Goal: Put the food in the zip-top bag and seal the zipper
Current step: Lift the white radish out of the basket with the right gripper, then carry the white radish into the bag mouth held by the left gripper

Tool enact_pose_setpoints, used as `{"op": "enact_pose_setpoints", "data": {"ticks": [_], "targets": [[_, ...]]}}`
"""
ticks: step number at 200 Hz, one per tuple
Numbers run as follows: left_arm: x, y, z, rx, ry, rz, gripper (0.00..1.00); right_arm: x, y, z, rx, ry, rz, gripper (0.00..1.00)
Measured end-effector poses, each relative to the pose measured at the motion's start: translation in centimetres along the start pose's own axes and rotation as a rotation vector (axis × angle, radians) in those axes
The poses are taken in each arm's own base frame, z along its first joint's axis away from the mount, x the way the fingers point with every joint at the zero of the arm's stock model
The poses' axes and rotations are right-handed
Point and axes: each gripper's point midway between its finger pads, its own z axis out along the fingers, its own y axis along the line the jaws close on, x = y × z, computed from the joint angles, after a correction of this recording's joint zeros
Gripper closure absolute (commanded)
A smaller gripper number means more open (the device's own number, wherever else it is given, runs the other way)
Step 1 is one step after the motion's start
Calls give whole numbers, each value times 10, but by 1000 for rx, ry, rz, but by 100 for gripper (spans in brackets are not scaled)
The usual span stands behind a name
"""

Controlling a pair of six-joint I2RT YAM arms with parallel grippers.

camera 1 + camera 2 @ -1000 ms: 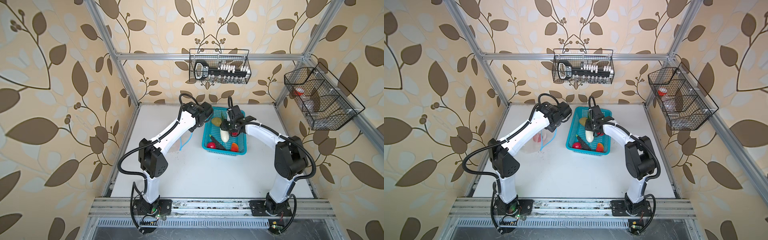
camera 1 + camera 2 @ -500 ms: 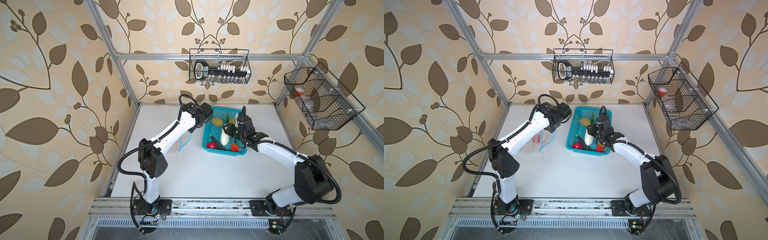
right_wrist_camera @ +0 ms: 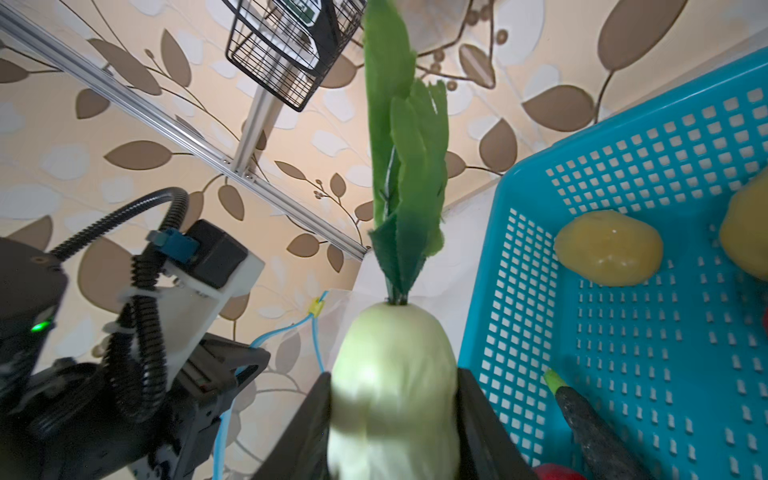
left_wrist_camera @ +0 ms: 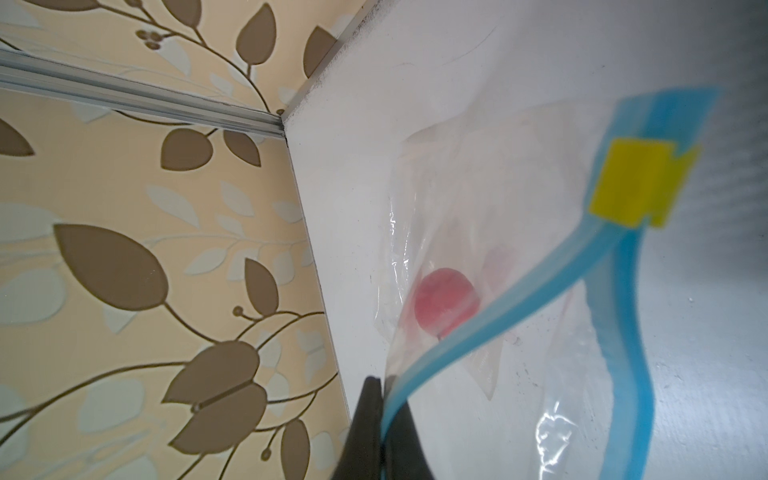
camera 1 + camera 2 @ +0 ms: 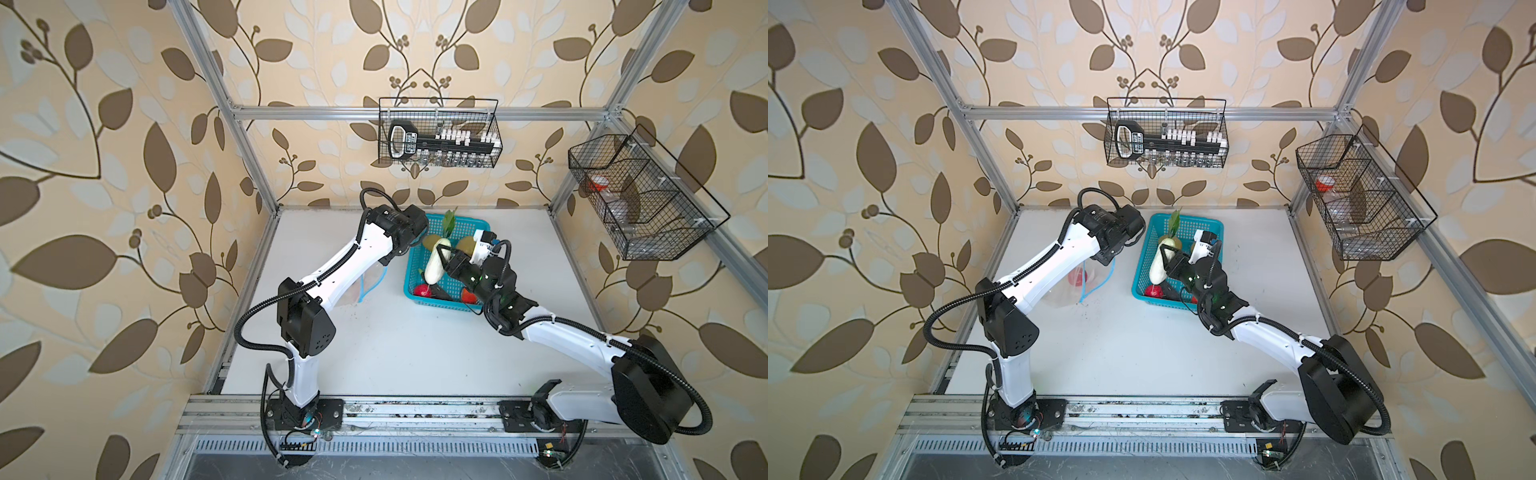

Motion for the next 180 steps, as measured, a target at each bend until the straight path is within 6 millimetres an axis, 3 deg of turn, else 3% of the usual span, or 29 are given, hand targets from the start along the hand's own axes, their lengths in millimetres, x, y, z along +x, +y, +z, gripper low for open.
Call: {"op": "enact_pose_setpoints", "data": {"ticks": [68, 133, 180], "targets": [[-4, 3, -4, 7, -11, -12, 100, -27, 38, -2, -184, -129, 108, 100], [-8, -3, -10, 81, -21, -36, 100, -21, 35, 12, -188, -122, 141, 98], [-9, 9, -4, 158, -2, -114, 100, -13, 55, 21, -247, -157, 146, 100]]}}
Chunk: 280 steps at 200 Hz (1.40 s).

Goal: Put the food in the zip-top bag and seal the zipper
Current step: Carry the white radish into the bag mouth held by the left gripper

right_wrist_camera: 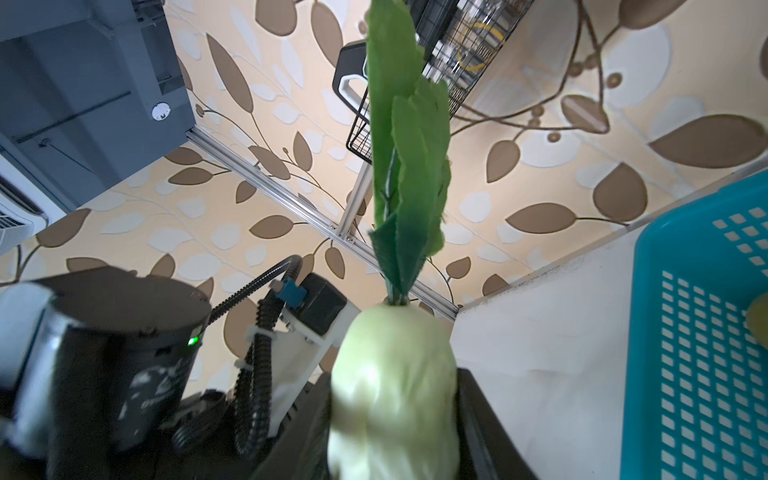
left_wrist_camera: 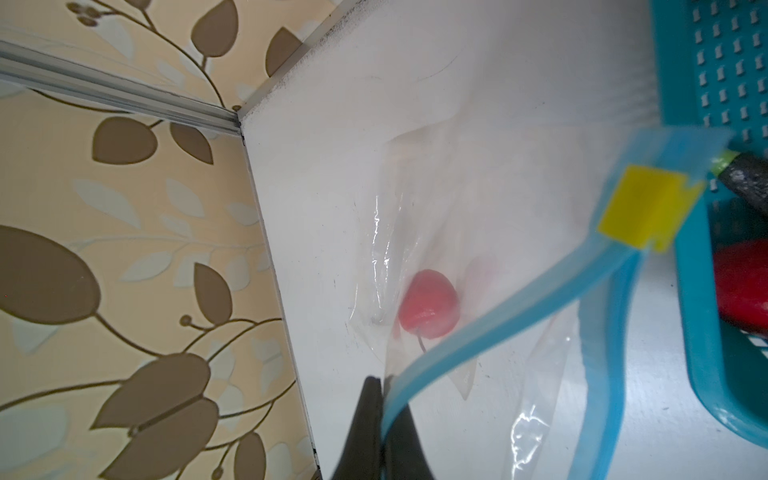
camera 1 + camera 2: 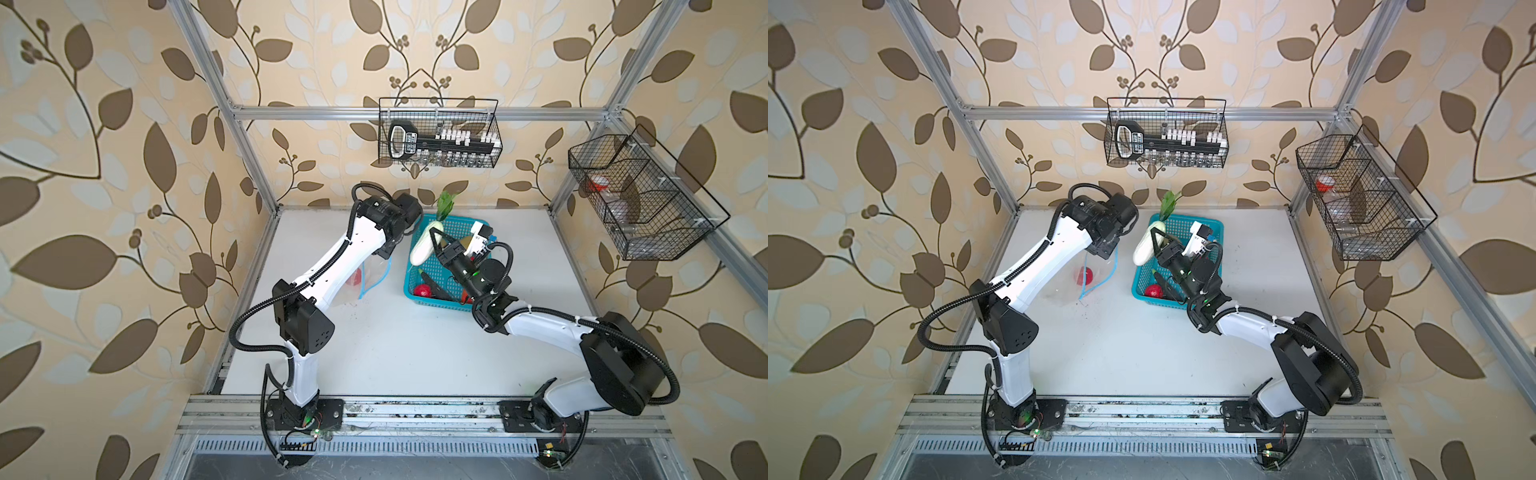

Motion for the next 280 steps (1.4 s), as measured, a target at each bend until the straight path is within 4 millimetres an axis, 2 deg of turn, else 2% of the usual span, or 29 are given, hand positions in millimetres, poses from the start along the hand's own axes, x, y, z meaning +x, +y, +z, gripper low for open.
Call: {"op": "enact_pose_setpoints", "data": {"ticks": [23, 51, 83, 105, 142, 159, 215, 259, 280], "targets": [[1, 7, 4, 9, 13, -24, 100, 13, 6, 5, -29, -7, -13, 100], [4, 3, 4, 36, 25, -23, 100, 27, 22, 11, -92, -23, -31, 100], [5, 0, 2, 66, 29, -25, 100, 28, 39, 21, -172, -62, -28, 100], [6, 0, 0, 93, 32, -32, 100, 32, 38, 27, -209, -79, -23, 100], [3, 1, -4, 134, 24, -44, 100, 51, 32, 37, -261, -53, -26, 100], [2, 0, -7, 155, 19, -49, 100, 58, 36, 41, -296, -28, -32, 100], [1, 9, -14, 169, 14, -69, 100, 61, 49, 51, -353, -46, -61, 100], [2, 11, -20, 186, 16, -72, 100, 78, 50, 59, -370, -41, -58, 100], [2, 12, -19, 185, 16, -74, 100, 80, 48, 59, -367, -47, -65, 100]]}}
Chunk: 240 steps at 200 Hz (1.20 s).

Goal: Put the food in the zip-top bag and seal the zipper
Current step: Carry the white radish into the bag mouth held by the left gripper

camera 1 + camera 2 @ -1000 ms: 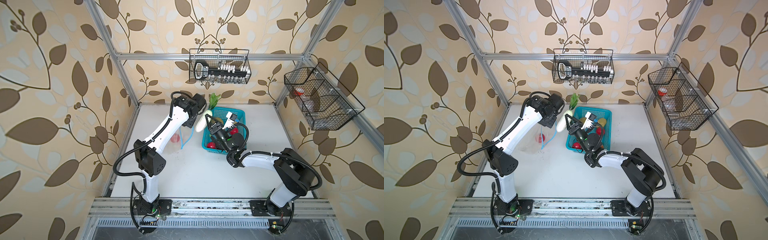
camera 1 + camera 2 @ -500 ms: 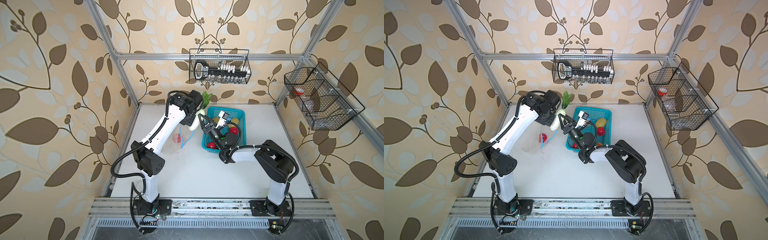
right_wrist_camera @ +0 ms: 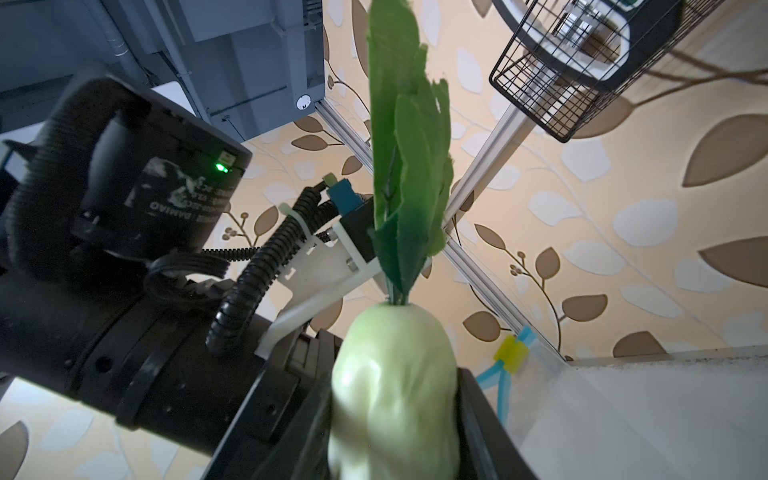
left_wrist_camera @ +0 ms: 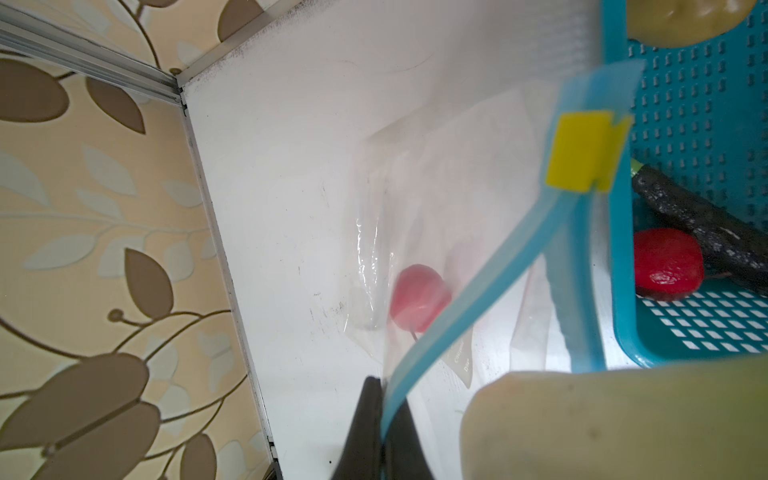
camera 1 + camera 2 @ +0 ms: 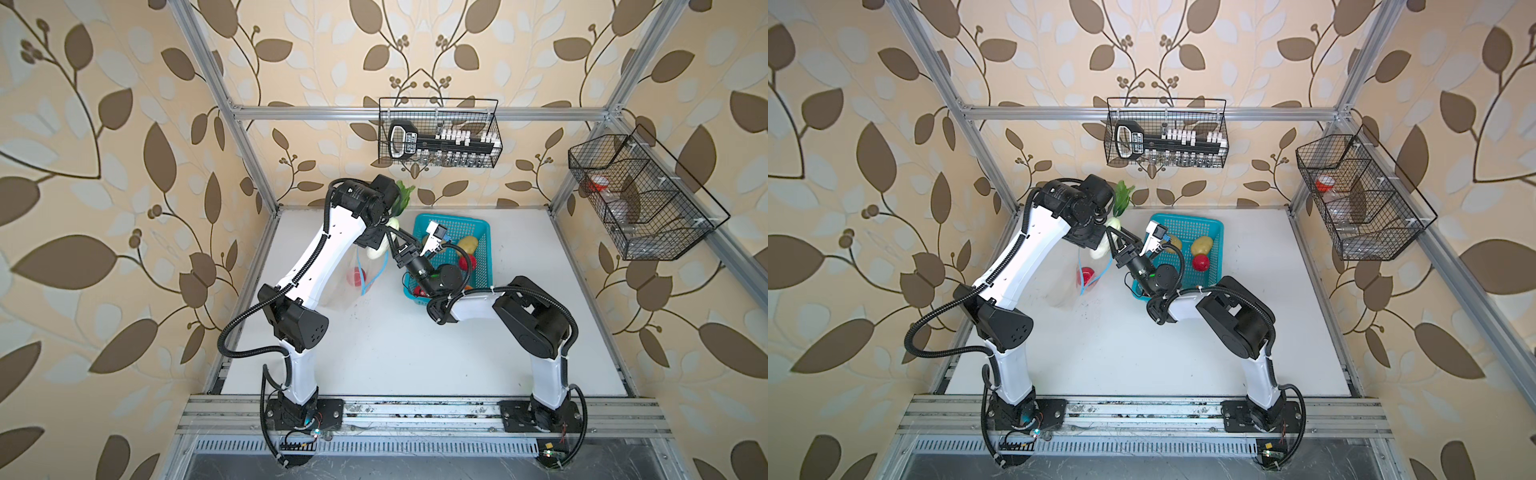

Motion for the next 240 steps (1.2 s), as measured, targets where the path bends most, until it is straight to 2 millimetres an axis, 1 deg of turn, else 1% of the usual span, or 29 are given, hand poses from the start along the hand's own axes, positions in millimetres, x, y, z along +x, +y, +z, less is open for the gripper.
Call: {"op": "enact_pose_setpoints", "data": {"ticks": [14, 28, 49, 63, 83, 103, 116, 128, 147, 155, 166, 184, 196, 214, 220, 226, 232, 240], "targets": [[0, -1, 0, 4, -1, -1, 100, 2, -1, 0, 3, 3, -7, 100], [-1, -3, -1, 13, -6, 0, 100, 11, 0, -2, 2, 27, -18, 100], [-3, -3, -2, 15, -13, -3, 100, 36, 7, -6, 0, 87, -52, 100], [-4, -2, -3, 14, -19, -6, 100, 56, 9, -13, 12, 142, -87, 100], [-5, -2, -4, 14, -25, -8, 100, 84, 3, -26, 52, 235, -132, 100], [-7, -1, -6, 11, -33, -11, 100, 99, -9, -35, 113, 309, -176, 100], [-8, 0, -6, 10, -36, -12, 100, 102, -18, -38, 175, 354, -209, 100], [-8, 0, -6, 9, -37, -12, 100, 100, -26, -39, 243, 380, -234, 100], [-9, 0, -7, 10, -41, -12, 100, 92, -34, -33, 342, 410, -264, 100], [-9, 0, -7, 11, -44, -12, 100, 90, -36, -26, 383, 427, -278, 100], [-9, 0, -8, 14, -48, -12, 100, 87, -37, -10, 433, 457, -295, 100], [-11, 2, -12, 13, -66, -10, 100, 77, -31, 20, 490, 495, -309, 100], [-17, 4, -19, 20, -107, -23, 100, 75, -32, 28, 530, 526, -309, 100], [-15, 4, -29, 28, -125, -12, 100, 78, -46, 34, 574, 576, -289, 100], [-15, 4, -32, 28, -130, -7, 100, 79, -53, 35, 587, 591, -277, 98], [-14, 3, -34, 26, -136, -4, 100, 79, -60, 35, 598, 599, -265, 94], [-14, 6, -34, 8, -137, -2, 100, 80, -67, 33, 610, 610, -252, 91], [-14, 6, -34, 8, -137, 2, 100, 81, -77, 28, 632, 630, -243, 85]]}}
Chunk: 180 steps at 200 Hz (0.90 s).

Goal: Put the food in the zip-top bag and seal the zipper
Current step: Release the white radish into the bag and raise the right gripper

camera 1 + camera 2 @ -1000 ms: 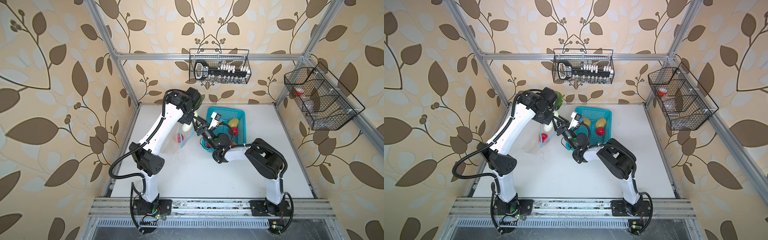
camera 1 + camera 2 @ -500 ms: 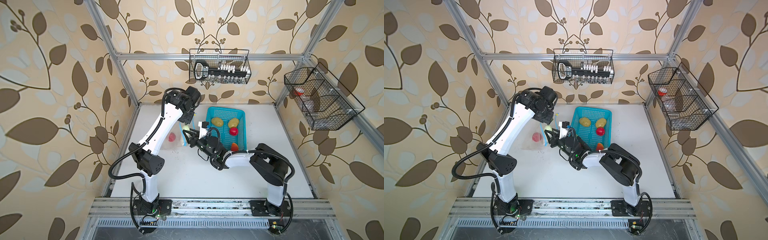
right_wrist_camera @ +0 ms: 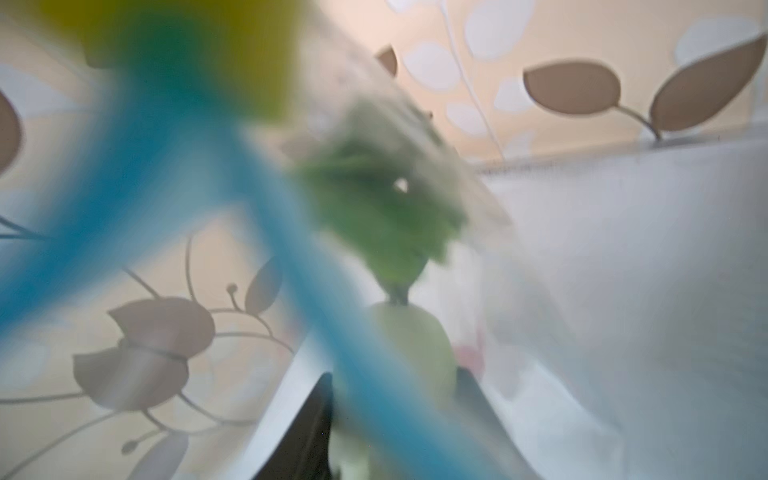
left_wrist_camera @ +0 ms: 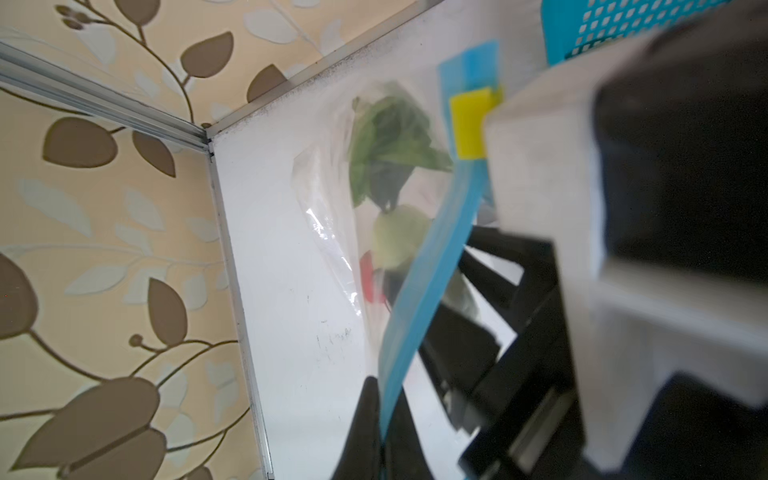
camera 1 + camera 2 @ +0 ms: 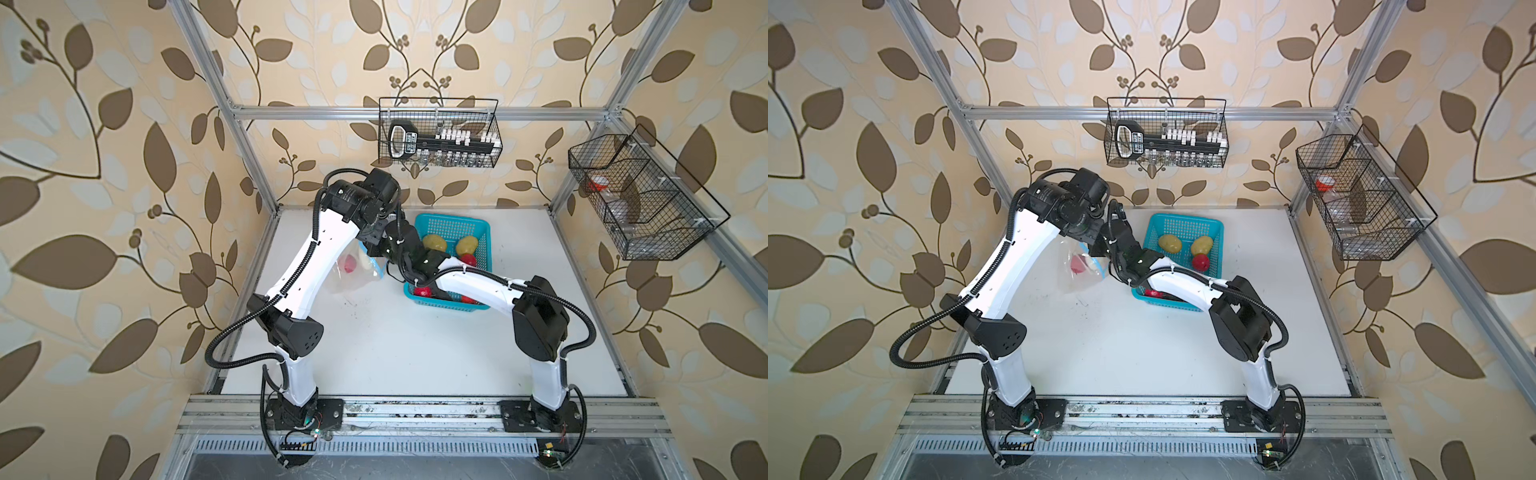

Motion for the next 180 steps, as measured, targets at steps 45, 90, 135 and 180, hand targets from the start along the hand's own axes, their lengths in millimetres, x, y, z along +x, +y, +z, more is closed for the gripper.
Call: {"op": "enact_pose_setpoints", "data": {"ticks": [45, 90, 135, 180], "targets": [[1, -4, 0, -7, 1, 24, 100, 33, -16, 7, -24, 116, 14, 65], [5, 0, 6, -42, 21, 36, 100, 47, -2, -14, -158, 161, 20, 53], [10, 0, 14, -81, 44, 56, 100, 24, 22, -48, -265, 112, 51, 33], [12, -4, 22, -121, 61, 83, 100, 33, 16, -57, -272, 127, 89, 14]]}}
